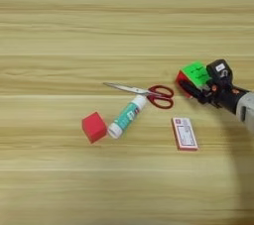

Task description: Move the objects on the table

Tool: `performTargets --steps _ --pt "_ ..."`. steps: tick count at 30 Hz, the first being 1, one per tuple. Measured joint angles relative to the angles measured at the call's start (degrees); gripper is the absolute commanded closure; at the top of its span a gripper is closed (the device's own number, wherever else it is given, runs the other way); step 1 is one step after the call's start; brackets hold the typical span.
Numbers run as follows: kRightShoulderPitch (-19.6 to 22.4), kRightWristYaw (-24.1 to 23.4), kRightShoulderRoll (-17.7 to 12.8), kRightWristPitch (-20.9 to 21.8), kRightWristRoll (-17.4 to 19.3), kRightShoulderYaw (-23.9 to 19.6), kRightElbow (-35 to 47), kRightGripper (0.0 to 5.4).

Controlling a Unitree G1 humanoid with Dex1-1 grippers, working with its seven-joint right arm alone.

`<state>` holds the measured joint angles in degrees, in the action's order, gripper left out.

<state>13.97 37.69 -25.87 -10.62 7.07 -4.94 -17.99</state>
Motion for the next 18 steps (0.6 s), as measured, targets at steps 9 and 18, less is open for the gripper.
performTargets --steps 9,18 --pt "0.0 -0.1 1.3 1.1 -1.0 0.6 -2.2 2.07" --pt "0.3 -1.0 1.3 2.7 -1.4 0.6 -4.8 1.23"
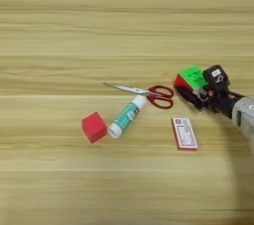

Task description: Move the objects on the table

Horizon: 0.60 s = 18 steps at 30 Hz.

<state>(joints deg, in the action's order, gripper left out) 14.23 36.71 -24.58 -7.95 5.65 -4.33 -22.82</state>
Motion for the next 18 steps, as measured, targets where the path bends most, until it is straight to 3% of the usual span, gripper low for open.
performTargets --steps 12,18 --pt "0.0 0.0 0.0 0.0 0.1 0.0 3.4 0.07" --pt "0.1 0.5 -0.3 -0.3 0.5 -0.6 7.9 0.07"
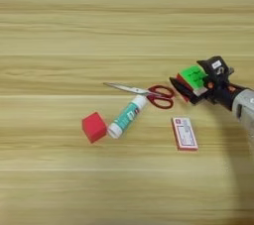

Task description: Move the objects on the table

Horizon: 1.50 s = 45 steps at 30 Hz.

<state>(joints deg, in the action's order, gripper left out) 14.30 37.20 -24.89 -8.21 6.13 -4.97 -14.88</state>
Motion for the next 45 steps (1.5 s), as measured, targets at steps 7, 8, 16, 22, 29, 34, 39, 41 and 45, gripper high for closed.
performTargets --steps 7,8,16,22,29,34,39,41,45 --pt "-0.1 0.6 -0.7 -1.7 1.1 -1.2 6.2 0.07" --pt "-0.1 0.7 -1.0 -2.3 1.2 -1.4 7.4 0.07" --pt "-3.6 1.6 -2.2 -7.0 3.3 -2.2 19.7 0.07" --pt "-7.9 4.0 -4.3 -11.5 5.0 -2.1 28.8 0.07" --pt "-12.5 5.3 -5.5 -15.4 6.3 -2.1 34.8 0.07" --pt "-18.3 7.1 -6.1 -17.4 6.6 -1.6 35.5 0.07" --pt "-22.4 8.3 -6.3 -17.2 6.2 -0.2 34.7 0.07" --pt "-23.8 8.3 -6.3 -16.9 5.7 0.0 34.0 0.07" --pt "-24.4 7.9 -6.3 -15.7 4.6 0.0 31.6 0.07"
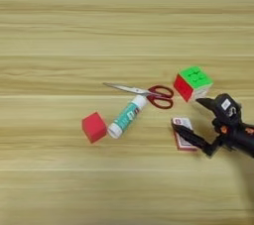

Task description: Move the objects on the table

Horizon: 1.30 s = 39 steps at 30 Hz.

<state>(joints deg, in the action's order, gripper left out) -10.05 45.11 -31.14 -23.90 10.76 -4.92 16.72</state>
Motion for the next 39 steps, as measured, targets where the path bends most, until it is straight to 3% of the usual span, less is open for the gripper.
performTargets --steps 7,14,31,39 --pt "-0.1 -0.9 0.7 3.3 -1.6 1.5 -4.5 0.07" --pt "-0.4 -1.0 2.4 3.8 -1.5 3.3 -4.7 0.07" --pt "-1.1 -1.1 2.5 4.6 -2.2 4.6 -5.9 0.07" --pt "-0.6 -0.9 2.6 6.5 -2.1 5.2 -7.5 1.02"
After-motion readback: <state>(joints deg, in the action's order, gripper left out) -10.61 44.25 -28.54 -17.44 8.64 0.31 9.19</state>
